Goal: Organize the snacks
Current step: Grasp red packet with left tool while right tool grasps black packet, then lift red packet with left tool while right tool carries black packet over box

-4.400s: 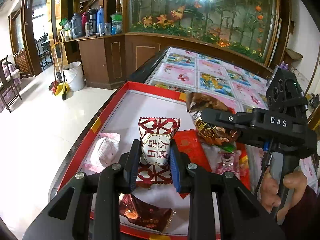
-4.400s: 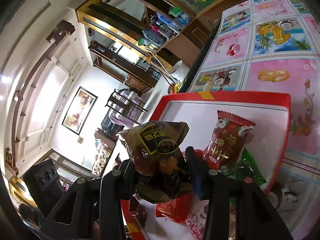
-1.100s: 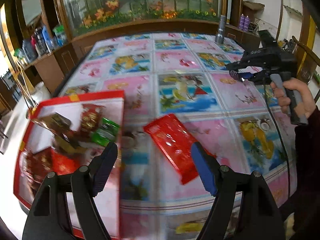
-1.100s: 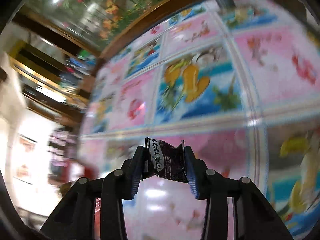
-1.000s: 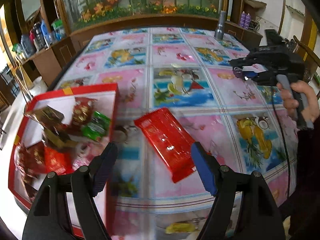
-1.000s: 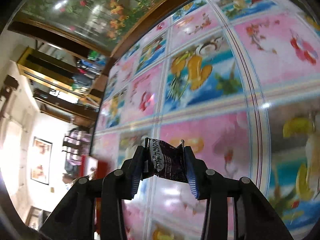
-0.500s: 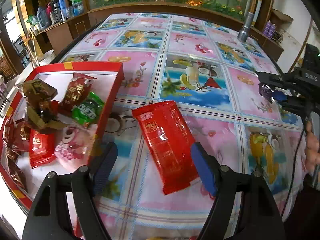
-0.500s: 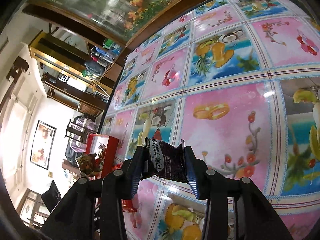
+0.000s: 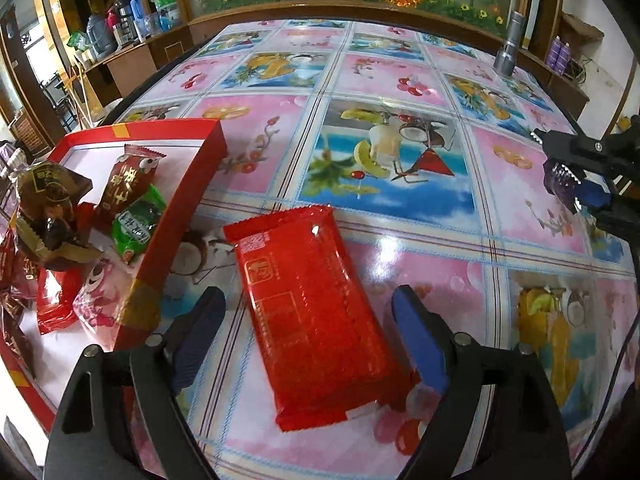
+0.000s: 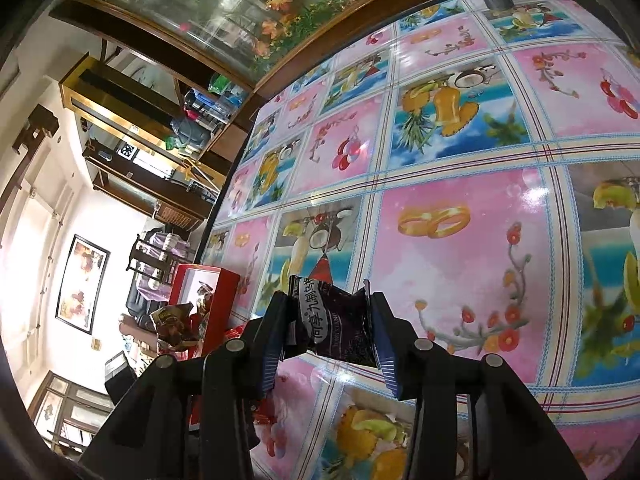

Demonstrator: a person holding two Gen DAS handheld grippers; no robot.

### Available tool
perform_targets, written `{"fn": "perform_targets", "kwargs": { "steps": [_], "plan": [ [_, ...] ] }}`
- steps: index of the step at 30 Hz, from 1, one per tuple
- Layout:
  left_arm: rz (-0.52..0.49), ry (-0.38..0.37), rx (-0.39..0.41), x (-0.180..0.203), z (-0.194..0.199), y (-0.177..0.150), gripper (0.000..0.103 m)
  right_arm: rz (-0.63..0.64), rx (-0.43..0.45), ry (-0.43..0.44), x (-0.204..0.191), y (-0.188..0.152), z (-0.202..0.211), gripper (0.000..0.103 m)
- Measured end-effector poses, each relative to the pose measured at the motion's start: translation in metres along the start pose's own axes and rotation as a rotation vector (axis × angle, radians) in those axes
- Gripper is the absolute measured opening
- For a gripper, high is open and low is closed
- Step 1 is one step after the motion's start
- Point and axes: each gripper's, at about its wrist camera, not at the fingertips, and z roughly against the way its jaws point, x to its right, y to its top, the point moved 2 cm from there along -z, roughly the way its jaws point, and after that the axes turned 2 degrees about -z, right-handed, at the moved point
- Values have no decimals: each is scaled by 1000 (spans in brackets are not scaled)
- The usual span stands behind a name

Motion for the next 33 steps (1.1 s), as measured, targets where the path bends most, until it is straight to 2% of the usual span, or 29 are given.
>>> {"fn": "perform_targets", "kwargs": {
  "steps": [3, 8, 12, 14, 16, 21, 26, 33],
  "plan": [
    [31, -34, 9, -5, -4, 1, 87, -6, 4, -2, 1, 1, 0, 43],
    [37, -46, 20, -11, -2, 0, 86, -19, 7, -3, 4, 2, 1, 44],
    [14, -88, 43, -10, 2, 0, 64, -18, 6, -5, 3, 2, 1, 44],
    [-3, -93, 45, -8, 3, 0, 59, -17, 6, -8, 4, 2, 0, 44],
    [-19, -104, 49, -6, 4, 0, 49, -18, 3, -10, 5, 3, -1, 44],
    [-69, -135, 51, -1, 6, -1, 48, -22, 6, -11, 6, 4, 0, 44],
    [-71, -158, 48, -4, 9, -1, 48, -21, 7, -11, 6, 4, 0, 44],
    [-81, -172, 101, -13, 34, -1, 48, -4, 20, -7, 3, 5, 2, 44]
  ]
}}
